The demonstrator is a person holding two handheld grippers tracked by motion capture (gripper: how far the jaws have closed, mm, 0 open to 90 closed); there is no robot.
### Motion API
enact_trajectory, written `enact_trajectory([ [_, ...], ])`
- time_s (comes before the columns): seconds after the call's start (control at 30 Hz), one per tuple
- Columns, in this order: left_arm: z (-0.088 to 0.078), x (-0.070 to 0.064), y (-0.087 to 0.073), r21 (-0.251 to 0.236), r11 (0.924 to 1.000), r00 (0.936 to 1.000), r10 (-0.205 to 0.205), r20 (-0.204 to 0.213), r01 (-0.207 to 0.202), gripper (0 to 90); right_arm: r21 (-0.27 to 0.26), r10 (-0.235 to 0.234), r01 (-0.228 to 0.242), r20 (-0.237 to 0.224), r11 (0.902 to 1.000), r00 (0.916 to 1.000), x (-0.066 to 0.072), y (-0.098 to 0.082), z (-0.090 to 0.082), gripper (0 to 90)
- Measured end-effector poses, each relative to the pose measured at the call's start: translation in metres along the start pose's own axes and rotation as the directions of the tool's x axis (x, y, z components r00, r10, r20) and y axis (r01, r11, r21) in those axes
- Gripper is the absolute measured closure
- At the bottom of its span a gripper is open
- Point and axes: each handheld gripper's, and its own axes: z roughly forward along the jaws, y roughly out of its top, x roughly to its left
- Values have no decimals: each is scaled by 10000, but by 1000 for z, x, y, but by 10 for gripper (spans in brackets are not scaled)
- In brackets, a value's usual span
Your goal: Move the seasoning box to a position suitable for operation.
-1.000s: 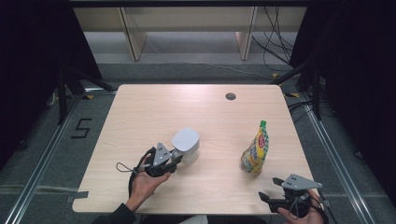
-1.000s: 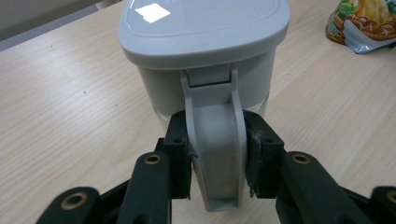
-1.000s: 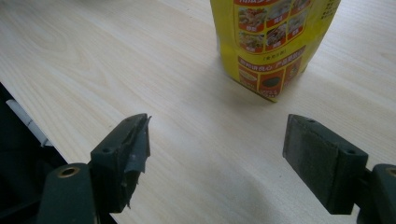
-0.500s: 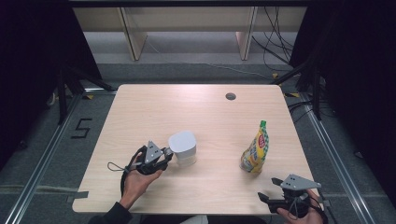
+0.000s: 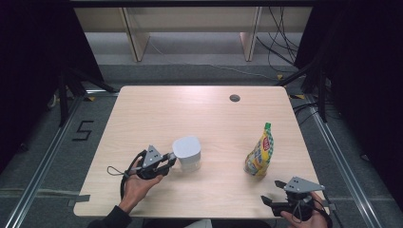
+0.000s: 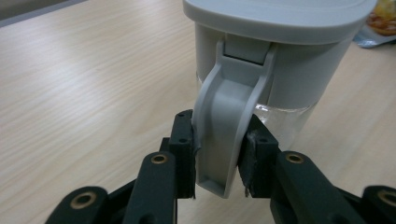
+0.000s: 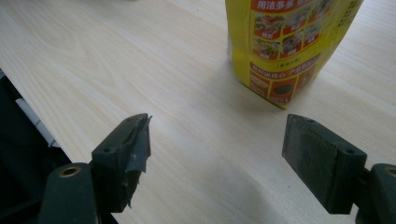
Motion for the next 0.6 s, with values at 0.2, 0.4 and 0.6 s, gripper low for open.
enact_trajectory([
  [0.2, -2, -18, 2, 91, 9989, 9971, 452, 619, -458, 692, 60, 260, -259, -31, 9996, 9997, 2, 1, 1, 245],
  [0.4, -4, -29, 1, 82, 9984, 9928, 550, 1067, -562, 692, -21, 52, -52, -87, 10000, 9999, 1, 2, 2, 245],
  [0.6, -5, -39, 2, 81, 9964, 9857, 825, 1471, -846, 692, 69, 210, -209, -130, 9998, 9997, 2, 2, 3, 247],
])
